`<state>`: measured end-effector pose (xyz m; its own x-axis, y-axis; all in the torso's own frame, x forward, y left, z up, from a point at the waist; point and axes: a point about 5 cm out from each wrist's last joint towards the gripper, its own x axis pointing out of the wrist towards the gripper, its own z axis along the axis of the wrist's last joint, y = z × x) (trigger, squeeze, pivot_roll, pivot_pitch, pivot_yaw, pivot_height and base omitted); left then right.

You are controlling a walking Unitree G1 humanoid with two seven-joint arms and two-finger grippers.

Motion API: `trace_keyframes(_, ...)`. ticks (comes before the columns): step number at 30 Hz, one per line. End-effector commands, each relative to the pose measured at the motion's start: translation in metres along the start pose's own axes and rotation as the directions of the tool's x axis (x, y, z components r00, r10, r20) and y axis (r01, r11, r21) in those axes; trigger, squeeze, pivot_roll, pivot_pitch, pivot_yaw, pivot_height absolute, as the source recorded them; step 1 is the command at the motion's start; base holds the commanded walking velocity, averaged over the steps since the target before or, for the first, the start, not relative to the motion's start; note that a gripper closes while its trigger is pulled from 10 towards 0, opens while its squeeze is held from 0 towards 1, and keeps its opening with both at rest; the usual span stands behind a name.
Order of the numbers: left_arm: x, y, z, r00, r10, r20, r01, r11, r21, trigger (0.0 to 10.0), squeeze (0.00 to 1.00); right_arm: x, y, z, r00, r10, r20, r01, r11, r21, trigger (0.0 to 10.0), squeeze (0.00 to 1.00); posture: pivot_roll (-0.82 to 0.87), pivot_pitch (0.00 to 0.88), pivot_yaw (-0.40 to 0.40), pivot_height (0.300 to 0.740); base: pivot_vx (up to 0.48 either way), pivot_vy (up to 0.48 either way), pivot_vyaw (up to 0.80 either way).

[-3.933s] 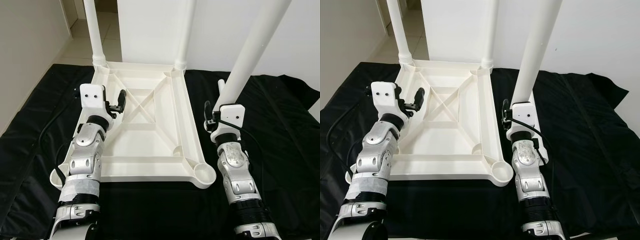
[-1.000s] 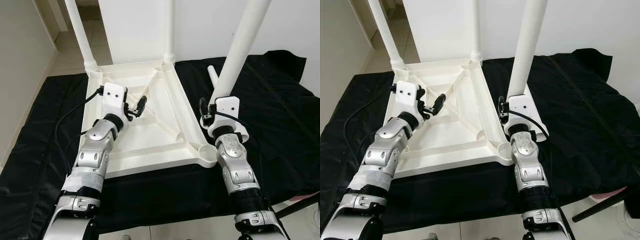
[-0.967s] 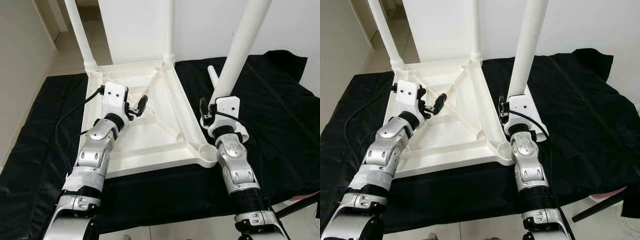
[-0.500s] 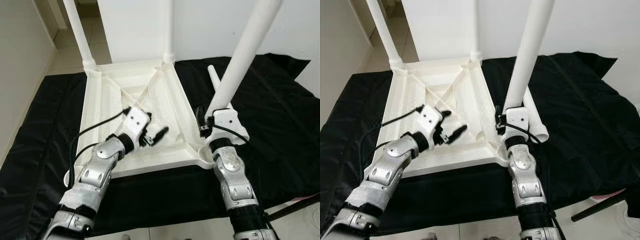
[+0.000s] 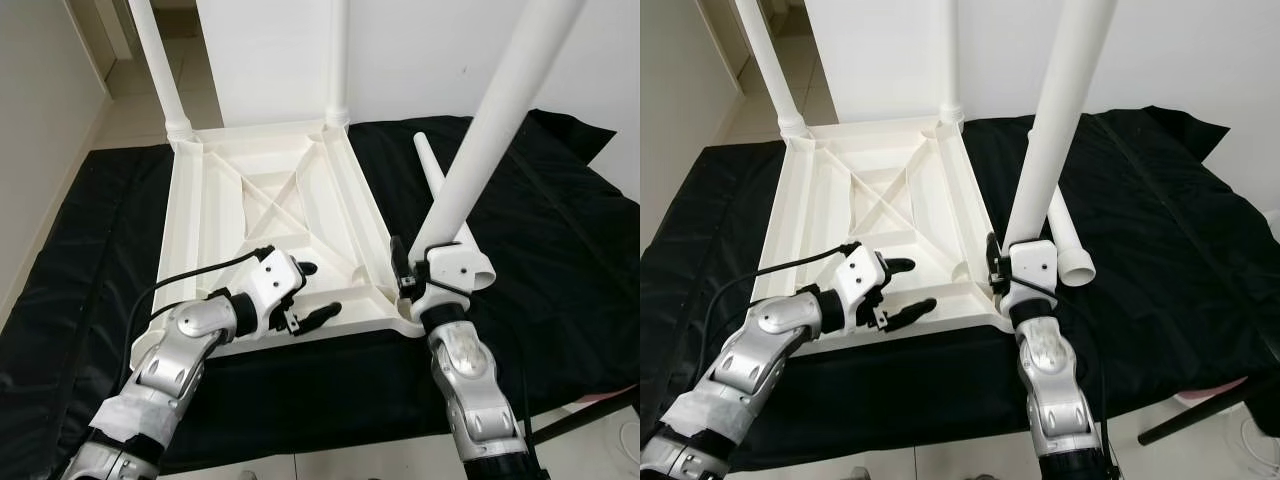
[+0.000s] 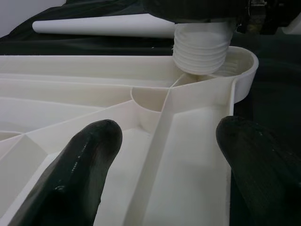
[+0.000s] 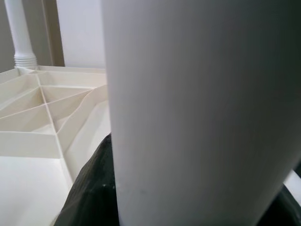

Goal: Building children table

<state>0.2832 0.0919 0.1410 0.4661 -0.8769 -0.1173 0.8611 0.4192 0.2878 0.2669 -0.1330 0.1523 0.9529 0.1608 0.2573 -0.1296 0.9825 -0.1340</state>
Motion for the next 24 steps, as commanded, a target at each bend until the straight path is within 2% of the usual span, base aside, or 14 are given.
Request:
trace_keyframes(1, -0.004, -0.004, -0.003, 0.999, -0.035, -0.025, 0.035, 0.999, -0.002, 10.0, 0.0, -0.005, 0.002, 0.004, 1.0, 0.01, 0.012, -0.01, 1.0, 0.017, 10.0, 0.0, -0.02, 0.034, -0.003, 0.74, 0.0, 0.0, 0.0)
trace_keyframes(6, -0.003, -0.007, -0.004, 0.998, -0.045, -0.033, 0.045, 0.999, 0.002, 10.0, 0.0, -0.013, 0.003, -0.001, 0.999, 0.023, -0.024, -0.023, 1.0, 0.0, 10.0, 0.0, -0.03, 0.043, -0.005, 0.74, 0.0, 0.0, 0.0)
trace_keyframes(9, 0.0, -0.005, -0.005, 0.998, -0.014, -0.058, 0.017, 0.999, 0.049, 10.0, 0.0, -0.015, 0.002, -0.004, 0.999, 0.028, -0.041, -0.028, 1.0, -0.008, 10.0, 0.0, -0.03, 0.046, -0.004, 0.74, 0.0, 0.0, 0.0)
trace_keyframes(12, 0.003, -0.001, -0.007, 0.997, 0.023, -0.078, -0.018, 0.998, 0.064, 10.0, 0.0, -0.017, 0.0, -0.006, 0.998, 0.033, -0.053, -0.034, 0.999, -0.008, 10.0, 0.0, -0.03, 0.049, -0.005, 0.74, 0.0, 0.0, 0.0)
trace_keyframes(16, 0.003, -0.003, -0.006, 0.997, 0.018, -0.077, -0.014, 0.998, 0.064, 10.0, 0.0, -0.02, -0.003, -0.009, 0.997, 0.035, -0.07, -0.035, 0.999, -0.007, 10.0, 0.0, -0.03, 0.05, -0.003, 0.74, 0.0, 0.0, 0.0)
trace_keyframes(19, 0.005, -0.004, -0.006, 0.996, 0.021, -0.087, -0.017, 0.999, 0.043, 10.0, 0.0, -0.023, -0.007, -0.015, 0.995, 0.03, -0.098, -0.026, 0.999, 0.034, 10.0, 0.0, -0.03, 0.05, -0.004, 0.74, 0.0, 0.0, 0.0)
trace_keyframes(24, 0.005, -0.003, -0.006, 0.993, 0.034, -0.11, -0.03, 0.999, 0.037, 10.0, 0.0, -0.028, -0.008, -0.017, 0.993, 0.076, -0.095, -0.077, 0.997, -0.009, 10.0, 0.0, -0.02, 0.053, -0.006, 0.74, 0.0, 0.0, 0.0)
